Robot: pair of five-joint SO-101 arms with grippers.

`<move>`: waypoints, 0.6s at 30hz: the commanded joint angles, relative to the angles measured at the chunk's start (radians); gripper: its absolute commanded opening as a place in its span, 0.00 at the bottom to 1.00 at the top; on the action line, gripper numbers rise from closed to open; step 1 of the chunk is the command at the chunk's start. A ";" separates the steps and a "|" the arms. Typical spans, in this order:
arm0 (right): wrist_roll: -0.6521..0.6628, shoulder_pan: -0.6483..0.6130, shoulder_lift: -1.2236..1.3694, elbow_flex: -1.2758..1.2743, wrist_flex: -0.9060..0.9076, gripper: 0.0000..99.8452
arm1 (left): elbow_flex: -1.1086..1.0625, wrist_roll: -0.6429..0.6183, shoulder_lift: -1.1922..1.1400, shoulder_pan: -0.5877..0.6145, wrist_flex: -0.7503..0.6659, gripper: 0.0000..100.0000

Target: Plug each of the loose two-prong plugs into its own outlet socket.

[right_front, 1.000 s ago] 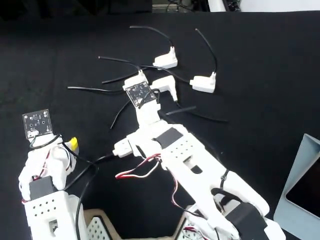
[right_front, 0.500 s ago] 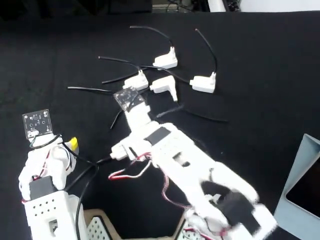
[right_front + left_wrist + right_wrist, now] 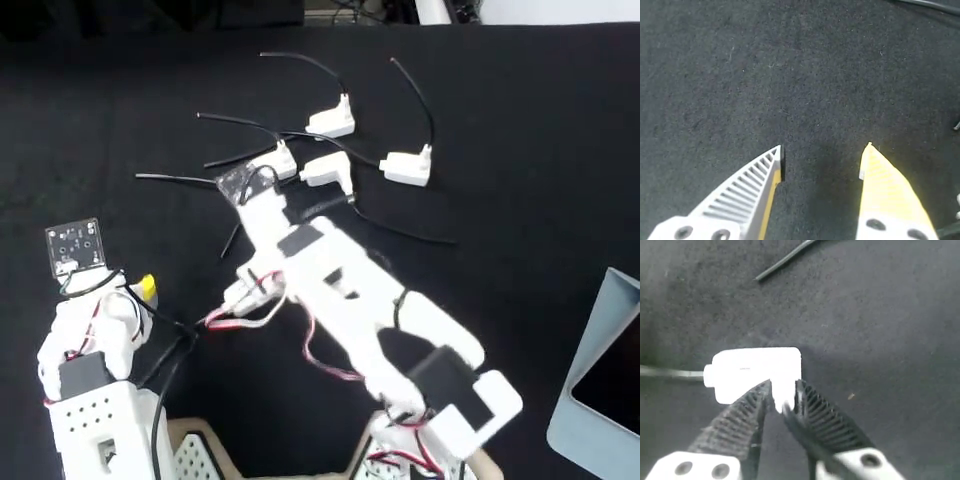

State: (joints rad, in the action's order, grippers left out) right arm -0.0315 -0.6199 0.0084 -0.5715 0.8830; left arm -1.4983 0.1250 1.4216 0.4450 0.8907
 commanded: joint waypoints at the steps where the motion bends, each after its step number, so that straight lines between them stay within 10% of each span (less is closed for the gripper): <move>1: 0.060 0.155 -0.005 0.110 -0.008 0.01 | 0.002 -0.005 0.014 0.010 -0.021 0.25; 7: 0.160 0.324 -0.007 0.245 -0.060 0.02 | 0.002 -0.005 0.014 0.010 -0.021 0.25; 14: 0.155 0.298 -0.012 0.331 0.084 0.27 | 0.002 -0.005 0.014 0.010 -0.021 0.26; 18: 0.155 0.278 -0.035 0.389 0.215 0.20 | 0.001 -0.005 0.014 0.010 -0.025 0.25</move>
State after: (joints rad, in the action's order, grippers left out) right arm 0.1158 -0.3069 0.0161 -0.2585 1.0257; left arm -1.5060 0.1250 1.4246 0.4450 0.8907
